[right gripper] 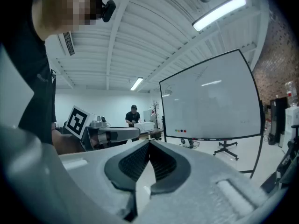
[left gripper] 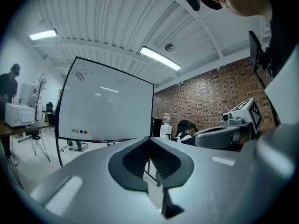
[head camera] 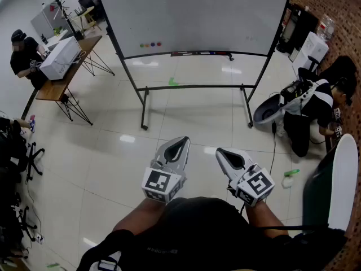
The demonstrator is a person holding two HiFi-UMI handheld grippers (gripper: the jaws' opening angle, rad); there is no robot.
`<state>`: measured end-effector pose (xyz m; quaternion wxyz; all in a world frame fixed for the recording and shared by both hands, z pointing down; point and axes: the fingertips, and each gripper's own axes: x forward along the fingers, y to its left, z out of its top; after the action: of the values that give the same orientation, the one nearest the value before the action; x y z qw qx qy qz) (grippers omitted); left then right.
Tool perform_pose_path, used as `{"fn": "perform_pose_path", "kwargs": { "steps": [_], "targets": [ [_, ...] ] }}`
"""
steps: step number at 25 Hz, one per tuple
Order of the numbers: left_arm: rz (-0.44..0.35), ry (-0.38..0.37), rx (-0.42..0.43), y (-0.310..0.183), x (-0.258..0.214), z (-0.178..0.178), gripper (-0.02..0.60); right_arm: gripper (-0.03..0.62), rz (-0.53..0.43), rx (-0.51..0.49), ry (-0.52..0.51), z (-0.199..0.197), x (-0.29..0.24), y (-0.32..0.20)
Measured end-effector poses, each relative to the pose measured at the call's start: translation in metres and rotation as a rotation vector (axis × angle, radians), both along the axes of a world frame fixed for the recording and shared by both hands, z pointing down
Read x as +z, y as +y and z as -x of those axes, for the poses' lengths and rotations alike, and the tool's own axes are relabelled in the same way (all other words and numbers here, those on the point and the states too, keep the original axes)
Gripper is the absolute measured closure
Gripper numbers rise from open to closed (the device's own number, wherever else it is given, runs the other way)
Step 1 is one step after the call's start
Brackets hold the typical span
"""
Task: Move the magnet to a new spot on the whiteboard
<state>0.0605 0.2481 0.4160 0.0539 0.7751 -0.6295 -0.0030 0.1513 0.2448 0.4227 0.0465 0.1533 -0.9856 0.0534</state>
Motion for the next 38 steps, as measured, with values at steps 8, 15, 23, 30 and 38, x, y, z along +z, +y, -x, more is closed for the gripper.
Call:
{"fn": "perform_pose_path", "kwargs": {
  "steps": [8, 15, 23, 30, 38],
  "targets": [
    [0.022, 0.034, -0.033, -0.005, -0.002, 0.010, 0.566, 0.594, -0.002, -0.025, 0.015, 0.009, 0.000, -0.003],
    [0.012, 0.060, -0.048, 0.011, 0.005, 0.051, 0.566, 0.594, -0.008, -0.047, 0.019, 0.049, -0.001, 0.012],
    [0.003, 0.071, -0.066, 0.026, 0.007, 0.111, 0.566, 0.594, -0.008, -0.046, 0.033, 0.106, 0.001, 0.021],
    [0.014, 0.073, -0.106, 0.041, 0.014, 0.178, 0.566, 0.594, -0.039, -0.069, 0.014, 0.171, 0.004, 0.035],
    [0.035, 0.102, -0.150, 0.027, 0.029, 0.235, 0.566, 0.594, -0.028, -0.086, 0.033, 0.227, 0.009, 0.007]
  ]
}}
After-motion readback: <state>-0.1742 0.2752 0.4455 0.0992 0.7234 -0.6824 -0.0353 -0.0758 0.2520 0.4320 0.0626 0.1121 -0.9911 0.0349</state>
